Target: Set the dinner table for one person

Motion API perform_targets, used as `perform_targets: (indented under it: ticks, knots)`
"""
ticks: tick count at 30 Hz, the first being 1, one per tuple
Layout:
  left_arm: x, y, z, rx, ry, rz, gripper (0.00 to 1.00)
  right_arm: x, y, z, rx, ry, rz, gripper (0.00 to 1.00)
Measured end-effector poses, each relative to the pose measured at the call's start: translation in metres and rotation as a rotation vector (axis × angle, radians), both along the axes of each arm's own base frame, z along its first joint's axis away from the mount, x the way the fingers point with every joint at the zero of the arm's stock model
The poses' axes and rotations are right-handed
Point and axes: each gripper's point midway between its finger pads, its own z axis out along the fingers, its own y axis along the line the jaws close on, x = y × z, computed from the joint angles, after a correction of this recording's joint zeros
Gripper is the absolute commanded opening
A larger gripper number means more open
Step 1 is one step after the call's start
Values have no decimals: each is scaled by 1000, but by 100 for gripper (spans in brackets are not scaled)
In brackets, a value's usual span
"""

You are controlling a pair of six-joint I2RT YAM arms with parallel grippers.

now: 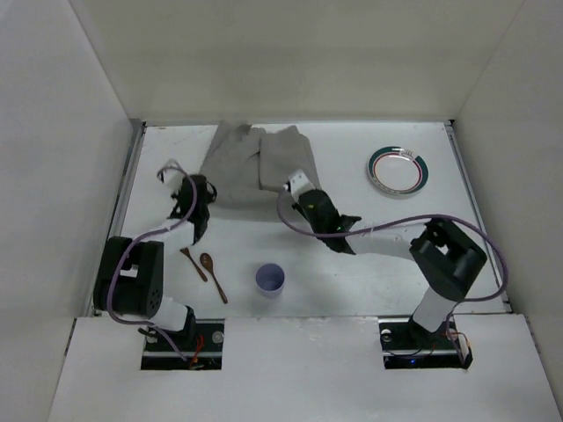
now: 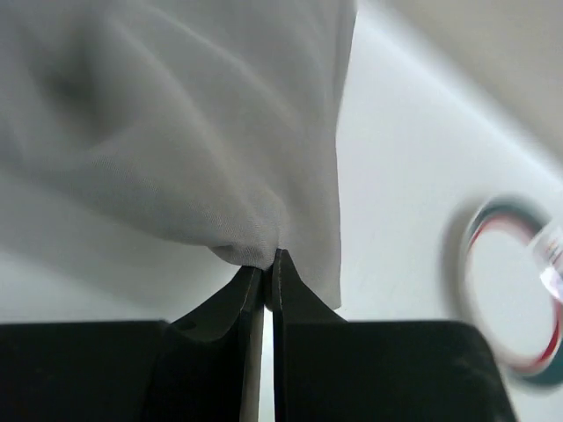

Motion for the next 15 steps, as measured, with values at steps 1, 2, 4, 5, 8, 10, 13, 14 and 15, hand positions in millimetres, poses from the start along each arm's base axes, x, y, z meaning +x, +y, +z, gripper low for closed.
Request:
perform_targets:
  ticks: [1, 2, 4, 5, 8, 10, 13, 14, 15]
  knots:
    - [-26, 4, -42, 2, 98, 11, 2, -16, -12, -38, -67, 83, -2, 4]
    - [-47, 5, -70, -6, 171, 14, 2, -29, -21, -62, -106, 148, -6, 4]
    - [-73, -1, -96, -13, 238, 5, 3, -46, -23, -76, -117, 214, -18, 4]
    - [-75, -2, -93, -14, 227, 9, 4, -52, -22, -73, -100, 230, -35, 4]
    - [-71, -4, -61, -16, 132, 20, 7, -62, -21, -53, 4, 246, -91, 9]
    - [-68, -7, -40, -20, 66, 22, 8, -66, -25, -42, 75, 248, -128, 13]
    - [-66, -11, -31, -21, 43, 15, 11, -72, -30, -34, 163, 261, -175, 19]
    - [-66, -12, -31, -18, 46, 12, 11, -74, -33, -32, 185, 269, -191, 20]
    - [-67, -14, -31, -14, 49, 9, 13, -77, -35, -32, 207, 282, -205, 23]
